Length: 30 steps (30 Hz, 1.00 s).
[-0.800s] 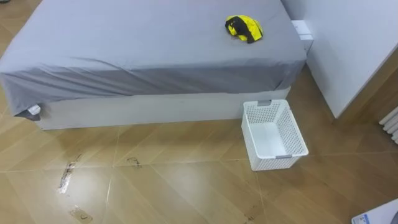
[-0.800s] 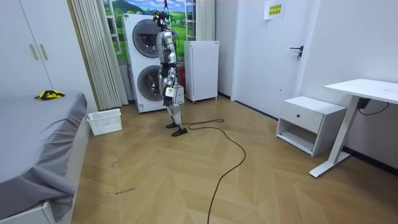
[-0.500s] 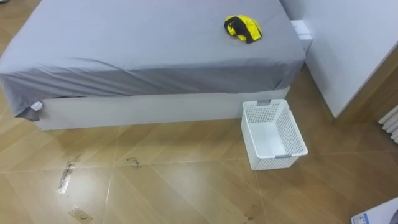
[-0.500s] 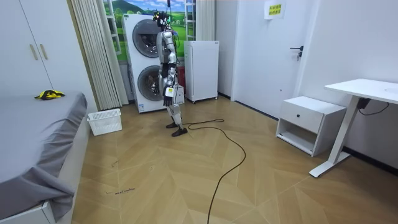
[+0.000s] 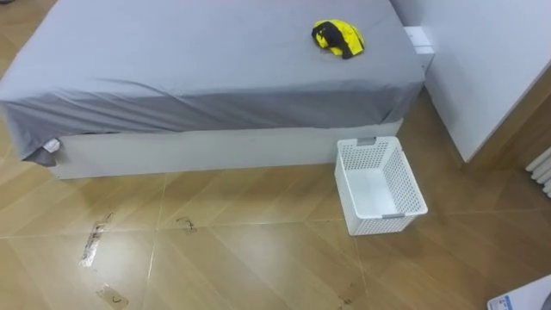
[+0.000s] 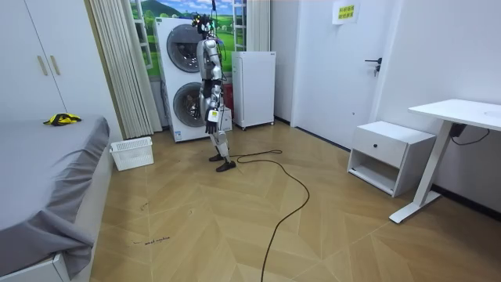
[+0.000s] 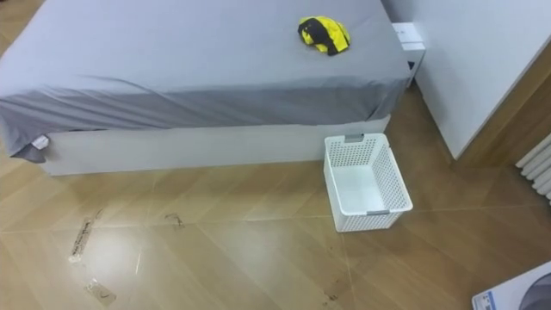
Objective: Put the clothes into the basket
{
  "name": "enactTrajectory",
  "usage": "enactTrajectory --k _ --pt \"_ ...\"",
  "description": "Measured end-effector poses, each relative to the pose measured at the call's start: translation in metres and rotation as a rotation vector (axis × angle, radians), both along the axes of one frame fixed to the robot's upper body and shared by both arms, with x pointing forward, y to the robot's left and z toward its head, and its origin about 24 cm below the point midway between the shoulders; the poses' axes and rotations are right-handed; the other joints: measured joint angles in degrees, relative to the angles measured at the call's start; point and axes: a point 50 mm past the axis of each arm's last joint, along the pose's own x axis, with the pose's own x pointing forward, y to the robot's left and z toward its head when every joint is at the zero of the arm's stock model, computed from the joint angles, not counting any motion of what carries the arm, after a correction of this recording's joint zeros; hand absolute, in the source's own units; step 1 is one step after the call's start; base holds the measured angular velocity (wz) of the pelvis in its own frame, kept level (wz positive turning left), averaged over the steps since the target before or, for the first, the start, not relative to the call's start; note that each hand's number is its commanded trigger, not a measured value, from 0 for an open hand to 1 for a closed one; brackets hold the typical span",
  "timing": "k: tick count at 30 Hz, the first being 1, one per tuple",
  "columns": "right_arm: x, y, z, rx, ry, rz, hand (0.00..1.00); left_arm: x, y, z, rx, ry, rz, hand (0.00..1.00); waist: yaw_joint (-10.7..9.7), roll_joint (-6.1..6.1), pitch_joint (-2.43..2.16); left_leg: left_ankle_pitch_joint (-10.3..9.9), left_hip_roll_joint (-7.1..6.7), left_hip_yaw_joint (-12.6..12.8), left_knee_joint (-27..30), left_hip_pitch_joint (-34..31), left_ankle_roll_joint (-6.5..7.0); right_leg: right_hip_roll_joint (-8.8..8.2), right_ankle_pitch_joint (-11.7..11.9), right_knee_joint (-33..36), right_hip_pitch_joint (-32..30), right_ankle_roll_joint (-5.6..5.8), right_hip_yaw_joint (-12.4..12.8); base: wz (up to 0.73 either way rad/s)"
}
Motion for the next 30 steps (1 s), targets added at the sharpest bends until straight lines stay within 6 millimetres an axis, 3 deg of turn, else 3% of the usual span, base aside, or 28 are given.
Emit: enactTrajectory --k 4,7,10,11,12,13,14,16,17,18,19,20,22,23,24,25,26,27,28,29,30 --pt "0.003 0.000 0.001 0.001 -0.011 0.003 0.00 0.000 -0.001 0.000 -0.006 -0.004 0.019 0.00 0.3 0.37 -0.03 -0.6 0.46 0.5 0.4 0.0 -0.26 0.40 -0.2 0.0 0.0 -0.18 0.0 -0.02" --pt "0.005 0.001 0.000 0.008 -0.007 0.008 0.00 0.000 0.000 0.000 -0.008 -0.009 0.047 0.00 1.1 0.61 0.06 -3.2 2.01 1.2 5.4 -1.7 -0.86 0.80 -1.9 2.8 -1.0 -0.81 -0.2 -0.09" --pt "0.006 0.001 0.000 0.018 -0.011 0.006 0.00 0.001 0.003 0.001 -0.010 -0.024 0.085 0.00 1.5 -0.18 0.10 -4.1 2.48 1.6 14.6 -5.3 -1.39 0.46 -4.0 6.1 -1.7 -1.53 -0.2 0.00" --pt "0.007 0.001 0.001 0.015 -0.015 0.007 0.00 0.001 0.005 0.002 -0.009 -0.038 0.099 0.00 1.5 -0.10 0.13 -4.1 3.37 1.8 20.7 -8.1 -1.40 0.36 -4.2 6.1 -1.4 -1.90 0.1 0.08" --pt "0.006 0.000 0.001 0.014 -0.015 0.003 0.00 0.002 0.006 0.003 -0.014 -0.059 0.129 0.00 1.3 0.04 0.49 -3.7 4.64 2.0 28.1 -11.8 -1.23 0.90 -4.7 6.2 -0.8 -2.48 0.2 0.12" --pt "0.004 -0.001 0.001 0.013 -0.010 -0.002 0.00 0.002 0.005 0.003 -0.019 -0.064 0.142 0.00 1.3 0.07 0.31 -3.3 5.11 1.8 30.9 -13.6 -1.05 1.14 -5.3 6.3 -0.2 -3.14 0.5 0.17" --pt "0.002 -0.002 0.000 0.012 -0.001 -0.014 0.00 0.002 0.005 0.003 -0.035 -0.076 0.178 0.00 1.2 0.11 0.30 -4.1 4.38 1.3 31.6 -15.8 -0.34 1.04 -6.2 6.9 0.4 -3.36 1.1 0.19" --pt "0.001 -0.002 0.000 0.014 -0.002 -0.034 0.00 0.003 0.004 0.003 -0.052 -0.095 0.222 0.00 1.3 -0.22 0.24 -3.7 2.46 1.0 26.4 -20.5 -0.52 0.39 -7.4 7.5 0.3 -3.31 2.0 0.03" --pt "0.004 -0.002 0.001 0.013 -0.007 -0.032 0.00 -0.002 0.004 0.003 -0.052 -0.085 0.234 0.00 1.7 -0.38 0.20 -2.2 1.41 0.9 20.4 -23.2 -1.29 -0.04 -7.9 7.4 0.3 -3.11 2.7 -0.35" --pt "0.005 -0.002 0.001 0.015 -0.011 -0.029 0.00 -0.011 0.004 0.003 -0.049 -0.068 0.250 0.00 1.7 -0.33 0.22 0.7 1.14 0.9 13.7 -25.5 -1.56 -0.30 -8.7 7.4 0.9 -2.91 3.4 -0.42" --pt "0.005 -0.001 0.000 0.016 -0.007 -0.025 0.00 -0.016 0.004 0.002 -0.045 -0.057 0.255 0.00 1.7 -0.43 0.20 3.0 1.12 0.8 11.4 -26.4 -1.38 -0.73 -9.3 7.4 1.3 -2.84 3.4 -0.43" --pt "0.004 -0.001 0.000 0.019 0.003 -0.020 0.00 -0.023 0.003 0.002 -0.037 -0.038 0.264 0.00 1.6 -0.51 0.27 6.9 1.22 0.7 7.5 -27.4 -1.28 -1.23 -10.4 7.2 2.4 -2.35 3.8 -0.36" --pt "0.001 -0.001 0.000 0.020 0.015 -0.021 0.00 -0.024 0.003 0.002 -0.037 -0.040 0.269 0.00 1.6 -1.46 0.34 14.0 0.11 1.3 5.9 -28.4 0.29 -3.33 -12.7 7.0 4.4 -0.41 5.5 -0.29" --pt "0.002 -0.002 0.000 0.019 0.012 -0.025 0.00 -0.023 0.004 0.002 -0.035 -0.045 0.268 0.00 1.6 -1.81 0.30 15.2 -0.55 1.6 6.6 -28.8 1.18 -4.08 -13.3 6.9 4.6 0.08 6.0 -0.12" --pt "0.006 -0.002 0.001 0.018 0.001 -0.031 0.00 -0.022 0.006 0.003 -0.028 -0.056 0.266 0.00 1.4 -2.73 -0.06 13.5 -2.12 2.8 9.7 -29.6 2.80 -6.12 -13.9 6.3 4.9 0.98 6.5 -0.19" --pt "0.007 -0.004 0.001 0.011 -0.002 -0.022 0.00 -0.016 0.008 0.004 -0.024 -0.075 0.264 0.00 1.7 -3.19 0.48 9.8 -2.35 4.5 14.5 -30.7 3.28 -7.28 -13.9 6.3 5.2 1.84 6.3 -0.24" --pt "0.008 -0.004 0.001 0.010 -0.009 -0.021 0.00 -0.016 0.009 0.004 -0.023 -0.079 0.265 0.00 1.8 -3.16 0.47 7.9 -2.32 4.9 16.9 -31.1 3.43 -7.70 -13.5 6.7 5.4 2.55 6.1 -0.43" --pt "0.013 -0.003 0.002 0.008 -0.034 -0.011 0.00 -0.017 0.010 0.005 -0.019 -0.083 0.262 0.00 2.2 -3.05 0.43 4.4 -1.91 6.0 20.8 -30.8 3.80 -8.62 -12.7 9.5 5.5 3.88 6.0 -0.43" --pt "0.016 -0.002 0.003 0.007 -0.051 -0.006 0.00 -0.016 0.011 0.005 -0.021 -0.085 0.259 0.00 2.4 -2.99 0.46 1.6 -1.61 7.2 23.9 -29.7 4.53 -9.44 -11.6 14.8 4.9 5.51 6.0 -0.38" --pt "0.017 -0.001 0.003 0.004 -0.056 -0.005 0.00 -0.017 0.011 0.005 -0.020 -0.083 0.258 0.00 2.4 -2.85 0.51 0.3 -1.55 7.8 24.6 -28.7 4.79 -9.70 -10.5 18.4 4.2 5.66 5.9 -0.17" --pt "0.019 -0.002 0.004 -0.005 -0.069 -0.006 0.00 -0.014 0.011 0.004 -0.025 -0.088 0.250 0.00 2.4 -2.38 0.24 -2.7 -1.79 8.0 23.4 -25.4 4.36 -10.18 -6.5 26.6 2.1 5.66 5.3 0.00"
